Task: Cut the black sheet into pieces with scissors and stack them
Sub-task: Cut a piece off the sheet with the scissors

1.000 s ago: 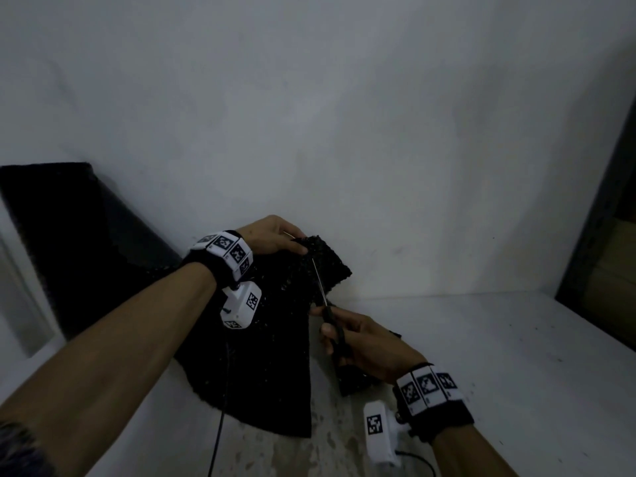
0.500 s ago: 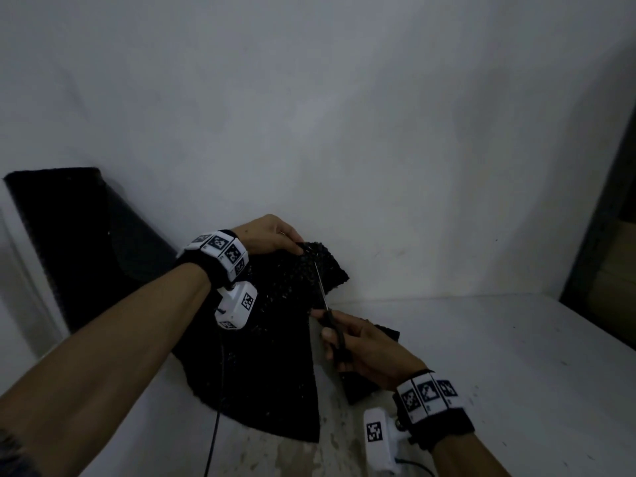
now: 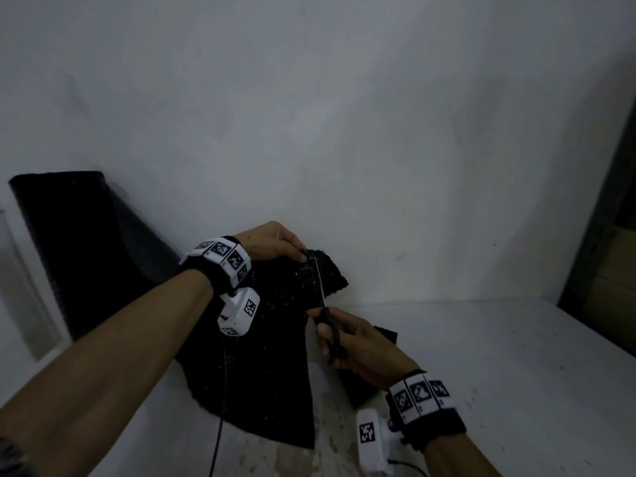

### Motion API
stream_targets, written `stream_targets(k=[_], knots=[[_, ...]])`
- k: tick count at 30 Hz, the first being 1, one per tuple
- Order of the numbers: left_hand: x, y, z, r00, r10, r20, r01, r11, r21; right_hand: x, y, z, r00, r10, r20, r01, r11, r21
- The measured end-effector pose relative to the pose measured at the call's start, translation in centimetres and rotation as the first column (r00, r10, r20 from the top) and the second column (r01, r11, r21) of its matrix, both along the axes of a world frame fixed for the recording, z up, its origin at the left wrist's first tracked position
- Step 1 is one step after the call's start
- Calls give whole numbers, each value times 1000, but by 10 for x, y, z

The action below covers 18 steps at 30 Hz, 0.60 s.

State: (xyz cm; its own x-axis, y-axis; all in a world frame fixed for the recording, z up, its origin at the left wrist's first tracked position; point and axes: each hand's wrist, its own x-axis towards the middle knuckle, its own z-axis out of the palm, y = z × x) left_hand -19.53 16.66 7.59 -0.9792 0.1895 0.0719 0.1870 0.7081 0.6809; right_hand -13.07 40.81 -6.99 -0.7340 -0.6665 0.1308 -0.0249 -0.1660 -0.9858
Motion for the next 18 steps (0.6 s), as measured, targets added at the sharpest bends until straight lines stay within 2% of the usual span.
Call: stream_targets(k=[10,18], knots=[[5,2,-1,999,-26,27,25,999,29,-3,-7,7,1000,10,-4,-10,998,-64],[7,1,-4,997,-61,51,60,998,16,-7,-8,13,1000,-15,1,15,1000,-2]])
